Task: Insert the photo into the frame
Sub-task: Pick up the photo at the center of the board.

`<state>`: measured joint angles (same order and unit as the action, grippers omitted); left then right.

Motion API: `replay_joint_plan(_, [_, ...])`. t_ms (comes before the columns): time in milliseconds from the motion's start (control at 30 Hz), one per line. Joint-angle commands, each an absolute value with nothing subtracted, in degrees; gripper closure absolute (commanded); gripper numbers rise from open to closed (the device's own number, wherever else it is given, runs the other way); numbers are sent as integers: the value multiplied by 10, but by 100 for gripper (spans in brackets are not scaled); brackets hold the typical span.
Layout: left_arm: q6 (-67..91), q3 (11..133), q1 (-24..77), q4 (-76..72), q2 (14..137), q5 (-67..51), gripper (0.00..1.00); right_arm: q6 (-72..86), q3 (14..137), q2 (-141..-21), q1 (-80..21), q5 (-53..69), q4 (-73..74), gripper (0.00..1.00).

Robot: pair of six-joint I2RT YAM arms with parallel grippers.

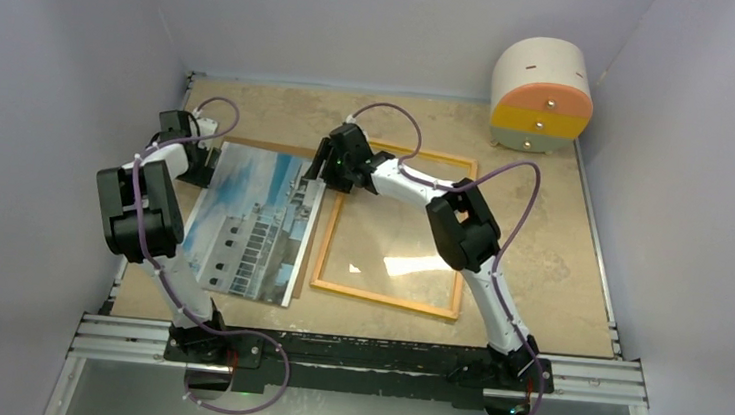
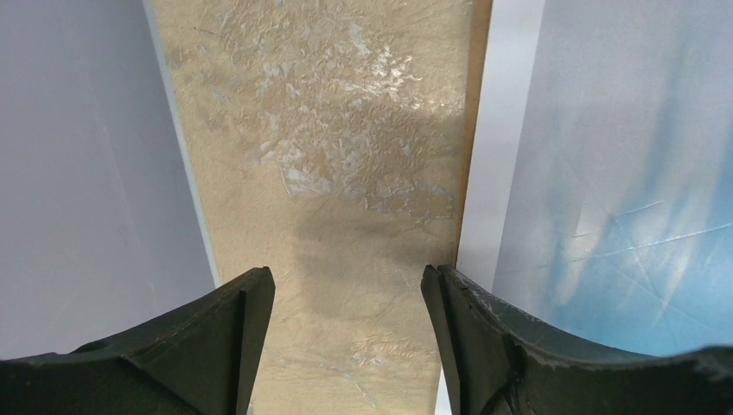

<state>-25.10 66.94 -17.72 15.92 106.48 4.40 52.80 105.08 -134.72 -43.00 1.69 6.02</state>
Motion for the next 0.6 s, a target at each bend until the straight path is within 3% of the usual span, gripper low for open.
replay_joint_plan(0, [-257,657,-159,147,1047,45,31,507,1118,-1367,-439,35,60,35])
replay_joint_plan(233, [-266,634,-153,138,1059,63,31,481,1109,-1335,-448,37,50,38])
replay_joint_plan(467, [-269,641,-161,151,1059,69,31,458,1022,-1242,-454,19,70,11])
replay_joint_plan(567, [-267,649,-163,154,1060,69,31,472,951,-1176,-476,39,68,10])
